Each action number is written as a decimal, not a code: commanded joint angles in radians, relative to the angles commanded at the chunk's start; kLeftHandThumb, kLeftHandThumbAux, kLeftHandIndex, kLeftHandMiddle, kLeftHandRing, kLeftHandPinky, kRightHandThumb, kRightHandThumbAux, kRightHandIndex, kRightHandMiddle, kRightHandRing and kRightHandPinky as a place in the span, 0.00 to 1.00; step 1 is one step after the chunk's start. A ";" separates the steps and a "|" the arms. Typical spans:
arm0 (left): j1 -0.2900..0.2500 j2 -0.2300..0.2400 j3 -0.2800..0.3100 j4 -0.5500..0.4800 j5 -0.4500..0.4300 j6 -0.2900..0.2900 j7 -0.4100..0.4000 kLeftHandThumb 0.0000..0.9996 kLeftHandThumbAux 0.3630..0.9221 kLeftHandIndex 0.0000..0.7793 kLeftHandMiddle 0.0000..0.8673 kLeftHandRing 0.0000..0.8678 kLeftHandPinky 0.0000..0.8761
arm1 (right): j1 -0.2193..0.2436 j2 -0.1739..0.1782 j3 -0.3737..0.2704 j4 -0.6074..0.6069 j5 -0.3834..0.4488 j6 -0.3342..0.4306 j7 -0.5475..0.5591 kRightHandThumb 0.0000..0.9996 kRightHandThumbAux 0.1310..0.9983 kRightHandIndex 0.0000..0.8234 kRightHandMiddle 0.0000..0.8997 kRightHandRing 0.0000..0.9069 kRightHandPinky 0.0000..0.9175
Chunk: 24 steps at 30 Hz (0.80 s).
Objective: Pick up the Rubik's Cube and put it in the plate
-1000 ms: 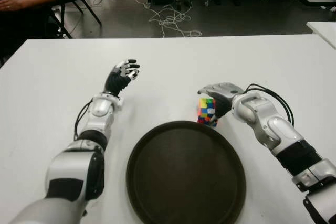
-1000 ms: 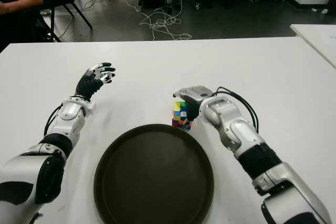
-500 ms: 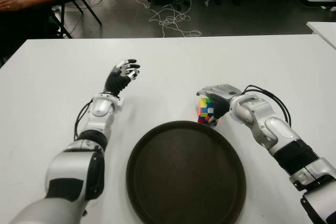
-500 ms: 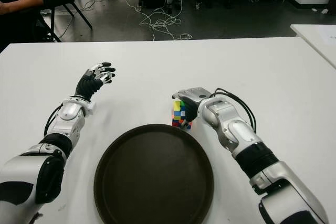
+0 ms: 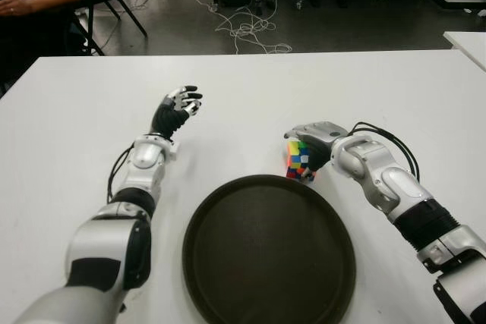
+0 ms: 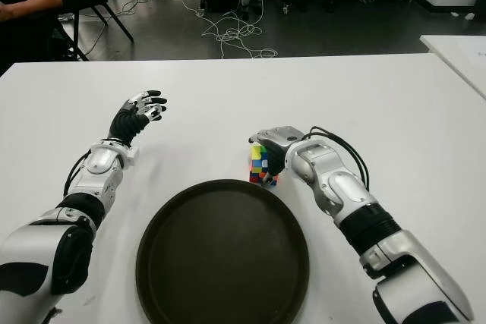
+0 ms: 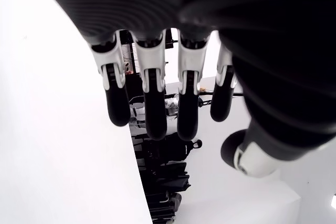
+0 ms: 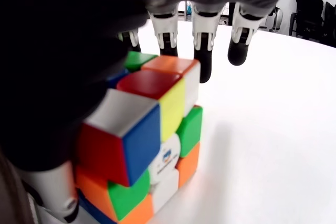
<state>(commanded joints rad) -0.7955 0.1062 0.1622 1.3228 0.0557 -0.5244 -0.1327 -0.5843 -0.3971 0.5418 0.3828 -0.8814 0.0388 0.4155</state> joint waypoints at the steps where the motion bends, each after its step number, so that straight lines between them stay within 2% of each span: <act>1: 0.000 0.000 0.001 0.000 -0.001 0.001 0.000 0.10 0.56 0.31 0.34 0.30 0.28 | 0.000 0.001 0.000 0.001 0.001 0.000 -0.002 0.00 0.70 0.14 0.15 0.15 0.14; 10: 0.002 -0.001 -0.006 -0.001 0.008 -0.008 0.017 0.08 0.53 0.31 0.35 0.31 0.28 | 0.001 0.011 -0.003 0.007 0.008 0.010 0.001 0.00 0.69 0.14 0.15 0.15 0.13; 17: 0.001 0.001 -0.015 -0.002 0.015 -0.010 0.022 0.08 0.55 0.30 0.34 0.30 0.28 | -0.005 0.025 0.003 0.028 0.009 0.011 -0.002 0.00 0.70 0.15 0.16 0.16 0.15; 22: 0.001 0.002 -0.018 -0.001 0.015 -0.007 0.021 0.08 0.55 0.30 0.34 0.30 0.27 | -0.014 0.023 0.015 0.051 -0.002 -0.012 -0.017 0.00 0.72 0.14 0.15 0.16 0.16; 24: 0.002 0.003 -0.017 -0.001 0.012 -0.007 0.015 0.08 0.55 0.30 0.35 0.30 0.27 | -0.021 0.017 0.024 0.062 -0.011 -0.030 -0.026 0.00 0.75 0.16 0.17 0.19 0.21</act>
<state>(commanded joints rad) -0.7936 0.1087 0.1455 1.3219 0.0672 -0.5316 -0.1172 -0.6050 -0.3802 0.5659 0.4445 -0.8926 0.0090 0.3895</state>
